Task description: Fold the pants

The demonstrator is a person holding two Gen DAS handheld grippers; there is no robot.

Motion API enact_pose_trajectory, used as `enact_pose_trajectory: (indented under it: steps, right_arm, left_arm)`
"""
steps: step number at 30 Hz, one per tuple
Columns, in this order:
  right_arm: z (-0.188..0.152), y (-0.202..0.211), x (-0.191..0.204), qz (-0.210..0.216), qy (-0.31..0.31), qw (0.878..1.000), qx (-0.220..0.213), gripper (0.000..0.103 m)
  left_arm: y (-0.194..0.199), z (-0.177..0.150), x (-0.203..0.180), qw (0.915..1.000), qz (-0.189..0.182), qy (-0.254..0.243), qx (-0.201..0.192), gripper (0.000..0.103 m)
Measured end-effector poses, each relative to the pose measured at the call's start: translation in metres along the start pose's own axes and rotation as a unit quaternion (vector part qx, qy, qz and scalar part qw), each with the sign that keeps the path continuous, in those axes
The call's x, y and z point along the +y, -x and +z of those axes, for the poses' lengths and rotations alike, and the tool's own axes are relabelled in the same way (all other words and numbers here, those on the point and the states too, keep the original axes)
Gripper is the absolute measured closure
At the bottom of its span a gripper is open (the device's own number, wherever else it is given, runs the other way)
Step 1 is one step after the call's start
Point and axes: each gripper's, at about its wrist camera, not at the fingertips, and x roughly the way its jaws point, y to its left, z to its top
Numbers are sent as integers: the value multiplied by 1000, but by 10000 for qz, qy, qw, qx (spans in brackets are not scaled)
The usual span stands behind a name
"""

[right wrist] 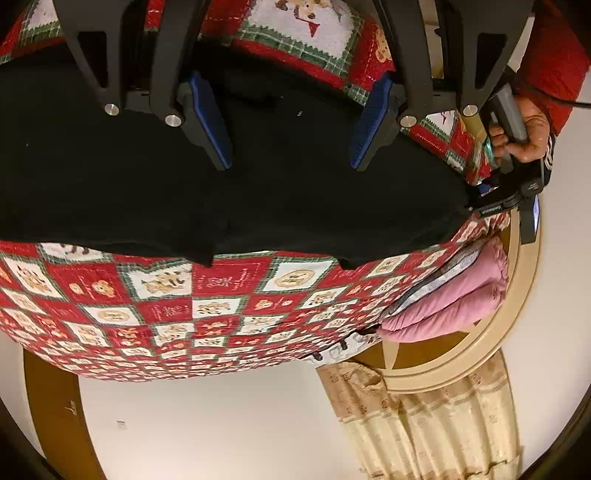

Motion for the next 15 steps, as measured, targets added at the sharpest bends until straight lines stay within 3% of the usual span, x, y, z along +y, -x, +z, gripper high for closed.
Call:
enact_pose_trajectory:
  steps: [1,4,6,9,11,15]
  right_arm:
    - [0,1,-3,-7,-64,10000,-11,35]
    - [2,7,-13,-32,-287,9995,-93,35]
    - [5,16,-20,-65,-369,9991,-216,35]
    - [11,33,-41,-174,-628,9968,-453,35]
    - [15,45,-61,-239,-920,9938,-574,35]
    - [12,67,-97,-247,-1404,9872,-720,35]
  left_arm:
    - [2,2,1,9999,-127,0,13,77]
    - [12,4,-6,9997,-232,-98,-71,81]
    - [24,5,-21,9989,-224,-289,-289,81]
    - [51,6,-56,9937,-503,-740,-680,82]
    - [75,-1,-95,9827,-752,-1364,-1002,82]
    - [110,-29,-160,9554,-1338,-2339,-1207,82]
